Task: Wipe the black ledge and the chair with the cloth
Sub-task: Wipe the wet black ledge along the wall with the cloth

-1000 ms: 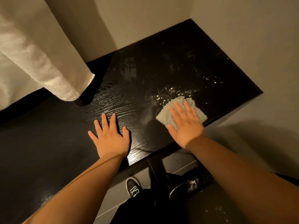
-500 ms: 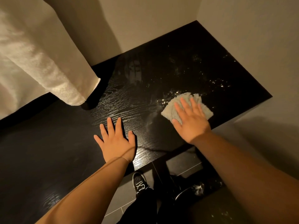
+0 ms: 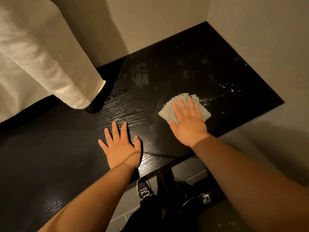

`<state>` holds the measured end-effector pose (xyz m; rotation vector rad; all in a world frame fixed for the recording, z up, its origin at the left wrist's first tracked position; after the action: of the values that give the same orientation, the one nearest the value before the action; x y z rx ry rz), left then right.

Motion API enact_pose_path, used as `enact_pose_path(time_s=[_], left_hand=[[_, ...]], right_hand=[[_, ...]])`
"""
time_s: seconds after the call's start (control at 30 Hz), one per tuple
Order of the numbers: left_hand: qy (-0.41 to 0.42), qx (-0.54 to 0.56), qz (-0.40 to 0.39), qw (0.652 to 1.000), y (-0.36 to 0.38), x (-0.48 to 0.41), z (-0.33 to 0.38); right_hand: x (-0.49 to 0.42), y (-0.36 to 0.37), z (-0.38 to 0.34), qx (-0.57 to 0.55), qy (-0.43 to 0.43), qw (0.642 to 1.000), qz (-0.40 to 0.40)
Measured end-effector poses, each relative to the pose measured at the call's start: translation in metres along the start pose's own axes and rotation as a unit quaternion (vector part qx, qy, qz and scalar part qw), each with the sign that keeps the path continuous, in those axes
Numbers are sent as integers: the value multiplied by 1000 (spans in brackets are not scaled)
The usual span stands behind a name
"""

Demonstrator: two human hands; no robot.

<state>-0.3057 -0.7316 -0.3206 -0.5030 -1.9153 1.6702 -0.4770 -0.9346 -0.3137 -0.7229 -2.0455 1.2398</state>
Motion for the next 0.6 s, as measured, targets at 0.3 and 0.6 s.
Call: enact_pose_path(time_s=[0.3,0.6], left_hand=[[-1,-5,-1,1000,4,-1,-1],[-1,-3,-5,1000,1,-1,1]], right_hand=[[13,23,-38,35,-211,974,-79],[10,27,-60,3,-133,991,-29]])
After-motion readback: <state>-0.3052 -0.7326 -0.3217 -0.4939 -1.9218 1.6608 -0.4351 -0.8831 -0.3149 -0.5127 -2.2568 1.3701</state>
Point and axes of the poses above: each hand's wrist, its own x-axis away from the middle knuckle, its own y-axis out of the palm, z = x × y, the point moved 5 cm from there along -x, towards the middle knuckle, and after that the axes turned 14 degrees about -x, right-handed, at the moved point
